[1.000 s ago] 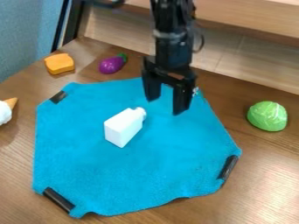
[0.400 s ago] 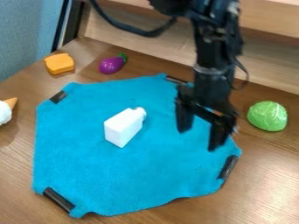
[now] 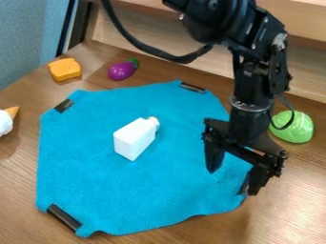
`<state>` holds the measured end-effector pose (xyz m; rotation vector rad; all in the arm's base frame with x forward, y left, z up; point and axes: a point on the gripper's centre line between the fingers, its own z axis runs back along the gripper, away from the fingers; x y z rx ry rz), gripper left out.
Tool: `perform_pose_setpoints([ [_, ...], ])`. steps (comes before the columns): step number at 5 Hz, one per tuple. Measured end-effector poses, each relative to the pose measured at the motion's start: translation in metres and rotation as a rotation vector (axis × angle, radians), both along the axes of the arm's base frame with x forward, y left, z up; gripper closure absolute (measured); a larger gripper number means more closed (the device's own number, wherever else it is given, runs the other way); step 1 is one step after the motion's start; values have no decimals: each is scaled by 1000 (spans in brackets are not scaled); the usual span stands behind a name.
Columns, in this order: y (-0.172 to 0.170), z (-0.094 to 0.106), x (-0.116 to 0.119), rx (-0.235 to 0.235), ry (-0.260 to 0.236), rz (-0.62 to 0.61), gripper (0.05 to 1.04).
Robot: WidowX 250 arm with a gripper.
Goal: Cover the white figure from the right to left
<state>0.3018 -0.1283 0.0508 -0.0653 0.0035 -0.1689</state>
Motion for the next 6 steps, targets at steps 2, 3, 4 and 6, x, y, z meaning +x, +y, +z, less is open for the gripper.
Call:
perform_pose_setpoints([
  [2,-4,-10,3,-45,-43,105,83],
  [3,-3,-16,8,-16,-48,119,83],
  [4,-11,-24,14,5,-37,116,83],
  [6,-14,-27,26,3,-77,127,424],
])
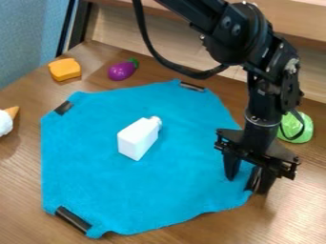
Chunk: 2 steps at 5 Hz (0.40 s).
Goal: Cover the white figure from the right to left
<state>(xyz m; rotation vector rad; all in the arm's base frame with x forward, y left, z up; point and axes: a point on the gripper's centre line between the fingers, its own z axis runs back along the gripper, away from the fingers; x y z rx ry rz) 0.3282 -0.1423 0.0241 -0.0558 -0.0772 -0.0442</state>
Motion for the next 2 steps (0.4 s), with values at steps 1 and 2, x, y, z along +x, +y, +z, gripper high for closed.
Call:
perform_pose_setpoints([
  [1,0,0,0,1,1,5,710],
  [2,-2,1,-3,-13,25,-6,898],
])
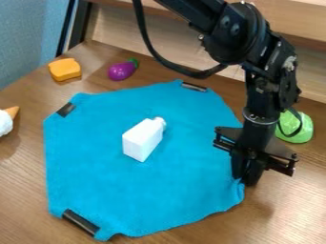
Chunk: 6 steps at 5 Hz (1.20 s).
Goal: Cover the white figure from the right to left
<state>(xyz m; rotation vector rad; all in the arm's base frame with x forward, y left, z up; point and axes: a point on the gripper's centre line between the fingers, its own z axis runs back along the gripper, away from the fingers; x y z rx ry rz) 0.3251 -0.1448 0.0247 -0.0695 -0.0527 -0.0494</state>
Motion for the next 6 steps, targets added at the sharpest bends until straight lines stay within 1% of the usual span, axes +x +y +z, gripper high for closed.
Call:
perform_pose_setpoints([
  [1,-7,6,-8,-15,68,-100,1007],
  [2,-1,33,-9,-46,83,-222,1019],
  [3,29,70,-4,-91,23,-292,1020],
  [4,71,81,-4,-127,7,-295,1020],
  [5,110,84,-10,-144,12,-241,1020],
  [6,141,85,-14,-153,31,-203,1020],
])
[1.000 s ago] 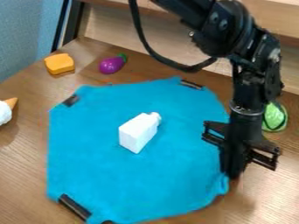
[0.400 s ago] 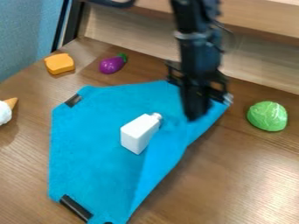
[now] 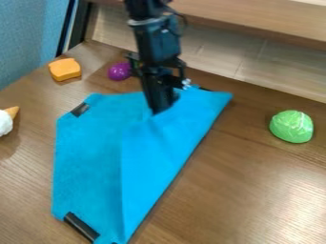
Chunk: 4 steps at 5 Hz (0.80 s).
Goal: Cover the white figure from the right to left
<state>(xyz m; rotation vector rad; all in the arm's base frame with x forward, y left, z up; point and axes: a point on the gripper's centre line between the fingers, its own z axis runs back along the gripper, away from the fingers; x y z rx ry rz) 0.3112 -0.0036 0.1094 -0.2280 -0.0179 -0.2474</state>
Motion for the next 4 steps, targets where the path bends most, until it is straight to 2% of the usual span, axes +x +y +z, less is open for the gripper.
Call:
perform_pose_setpoints([
  [2,54,4,4,-22,-1,40,1020],
  [4,83,-28,24,31,68,-43,1003],
])
